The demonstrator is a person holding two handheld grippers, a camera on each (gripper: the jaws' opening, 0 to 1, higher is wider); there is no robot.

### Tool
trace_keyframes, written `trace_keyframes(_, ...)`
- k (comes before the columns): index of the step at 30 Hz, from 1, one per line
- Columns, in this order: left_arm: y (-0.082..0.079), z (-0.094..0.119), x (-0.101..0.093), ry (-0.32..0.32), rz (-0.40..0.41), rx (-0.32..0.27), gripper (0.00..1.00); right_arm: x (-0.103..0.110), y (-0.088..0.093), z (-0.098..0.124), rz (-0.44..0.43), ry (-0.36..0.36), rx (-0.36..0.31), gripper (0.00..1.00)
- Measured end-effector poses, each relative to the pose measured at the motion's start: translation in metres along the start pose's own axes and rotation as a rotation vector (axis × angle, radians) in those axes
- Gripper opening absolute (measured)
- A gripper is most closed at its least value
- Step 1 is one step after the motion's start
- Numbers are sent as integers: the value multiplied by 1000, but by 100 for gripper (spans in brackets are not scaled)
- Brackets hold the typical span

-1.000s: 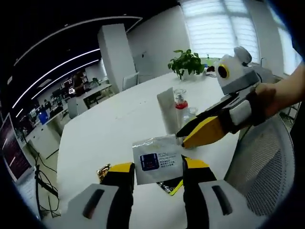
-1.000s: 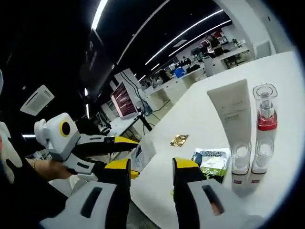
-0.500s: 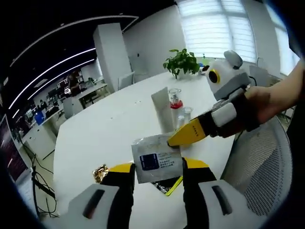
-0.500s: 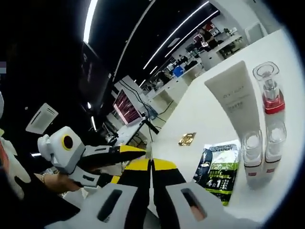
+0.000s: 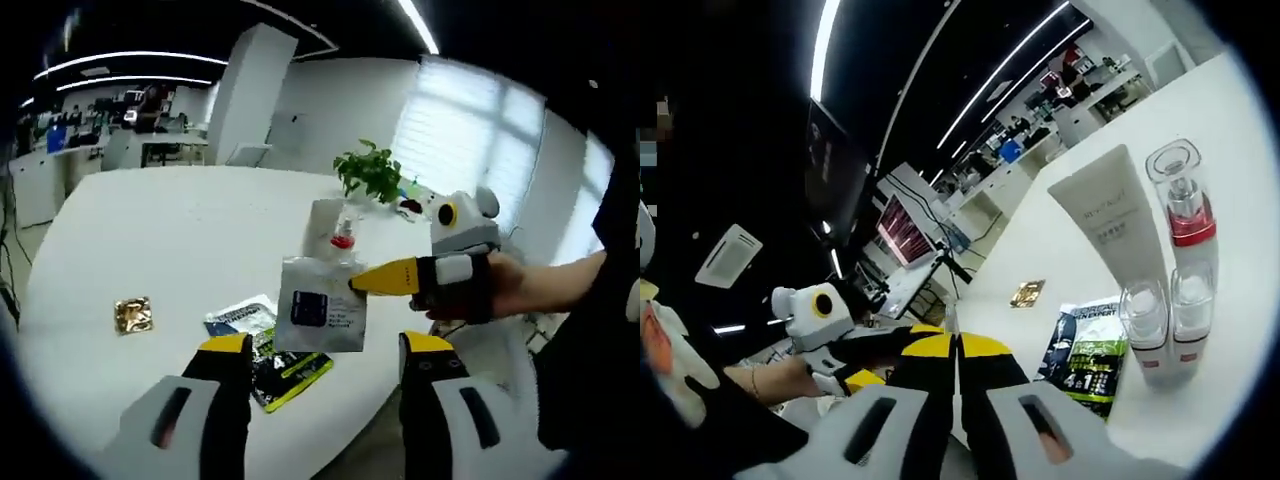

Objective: Arrange the skincare products in the storage area until every visible bottle or jar stands upright without overlapping.

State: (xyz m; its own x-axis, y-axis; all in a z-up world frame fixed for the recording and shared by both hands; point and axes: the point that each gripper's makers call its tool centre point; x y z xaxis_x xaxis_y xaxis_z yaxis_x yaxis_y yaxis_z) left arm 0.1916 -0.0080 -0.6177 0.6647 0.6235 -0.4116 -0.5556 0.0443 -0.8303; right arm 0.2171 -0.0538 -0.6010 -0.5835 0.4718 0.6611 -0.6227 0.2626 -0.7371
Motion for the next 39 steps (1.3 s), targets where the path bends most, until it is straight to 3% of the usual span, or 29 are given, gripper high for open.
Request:
trace_keyframes(5,-2,5,-2,124,221,-67,35,8,2,-2,5,-20,13,1)
trace_keyframes(8,5,8,8,109,224,-50,26,11,2,-4,9,-23,21,1)
trace_keyframes(12,5,15,14,112,273,-70,10,15,5,-9,19,-30,36,1)
trace_keyframes(16,6,19,19,93,282,-70,2,12,9,-16,23,-10,65,1)
trace_keyframes(19,8,21,22,72,292,-64,0,10,12,-21,44,6,90,1)
trace_keyframes(21,14,24,29,30,363,-44,0,5,17,-25,84,41,125,1)
trace_keyframes(23,25,25,29,11,419,14,0,-1,26,-31,145,91,186,1)
trace_keyframes(26,44,25,40,-59,435,63,0,-9,37,-42,180,147,236,1)
trace_keyframes(28,51,25,45,-89,483,67,0,-13,45,-54,226,183,264,1)
trace_keyframes(31,61,27,56,-112,622,47,0,-18,53,-65,332,226,274,1)
trace_keyframes(39,81,33,73,-167,624,97,0,-26,81,-88,466,255,341,1)
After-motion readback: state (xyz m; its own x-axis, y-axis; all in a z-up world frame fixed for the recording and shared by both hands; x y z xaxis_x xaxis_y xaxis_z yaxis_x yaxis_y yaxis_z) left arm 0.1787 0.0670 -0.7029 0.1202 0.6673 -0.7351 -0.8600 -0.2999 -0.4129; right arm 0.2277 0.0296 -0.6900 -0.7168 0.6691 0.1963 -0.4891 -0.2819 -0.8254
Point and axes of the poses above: the point that each gripper's makers call its tool centre point, and the gripper's own axes: z roughly backward along the fingers, x roughly to its left, y roughly out of its underside
